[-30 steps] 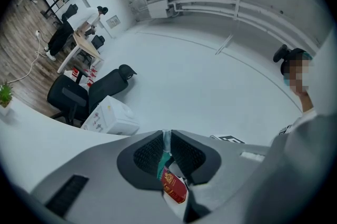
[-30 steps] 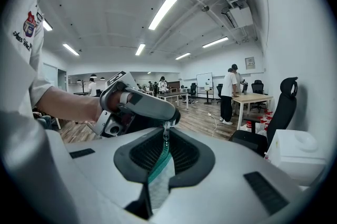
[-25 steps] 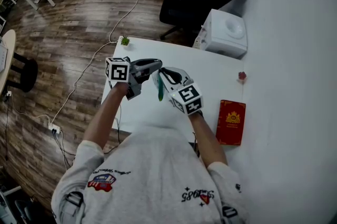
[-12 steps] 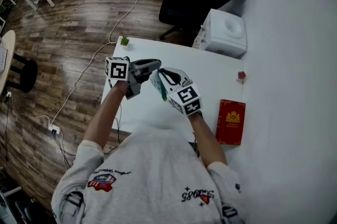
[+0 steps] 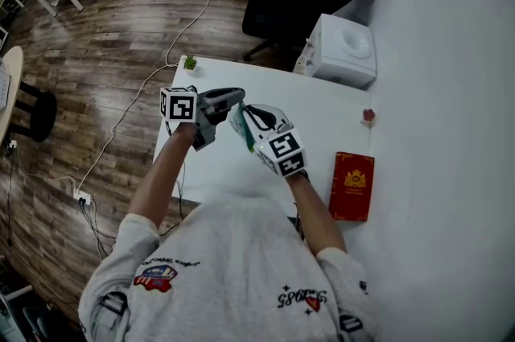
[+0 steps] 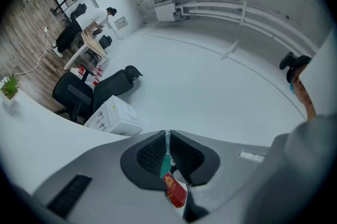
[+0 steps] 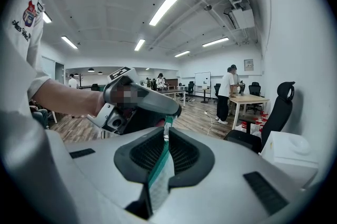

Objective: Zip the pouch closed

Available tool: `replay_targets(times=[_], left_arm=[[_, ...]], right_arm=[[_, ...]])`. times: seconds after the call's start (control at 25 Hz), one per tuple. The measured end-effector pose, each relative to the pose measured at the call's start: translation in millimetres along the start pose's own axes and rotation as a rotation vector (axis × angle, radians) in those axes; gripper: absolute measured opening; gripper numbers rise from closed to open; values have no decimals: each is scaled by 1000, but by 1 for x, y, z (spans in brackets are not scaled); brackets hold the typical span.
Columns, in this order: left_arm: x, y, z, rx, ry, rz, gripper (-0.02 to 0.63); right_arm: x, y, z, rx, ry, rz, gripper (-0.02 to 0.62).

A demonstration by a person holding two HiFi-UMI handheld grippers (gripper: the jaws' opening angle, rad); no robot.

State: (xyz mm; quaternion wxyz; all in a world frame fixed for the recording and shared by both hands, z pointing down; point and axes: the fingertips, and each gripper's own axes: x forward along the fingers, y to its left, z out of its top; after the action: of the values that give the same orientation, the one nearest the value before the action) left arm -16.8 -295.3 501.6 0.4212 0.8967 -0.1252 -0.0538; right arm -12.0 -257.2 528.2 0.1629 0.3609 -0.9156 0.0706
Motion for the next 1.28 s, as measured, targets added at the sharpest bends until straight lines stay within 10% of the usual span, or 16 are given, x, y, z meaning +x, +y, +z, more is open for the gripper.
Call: replay_targets(times=[1.28], left_arm=[[-2,9,2,45,14,37,18]], right_arm=[[-3,-3,-7,14,-11,-3,32]])
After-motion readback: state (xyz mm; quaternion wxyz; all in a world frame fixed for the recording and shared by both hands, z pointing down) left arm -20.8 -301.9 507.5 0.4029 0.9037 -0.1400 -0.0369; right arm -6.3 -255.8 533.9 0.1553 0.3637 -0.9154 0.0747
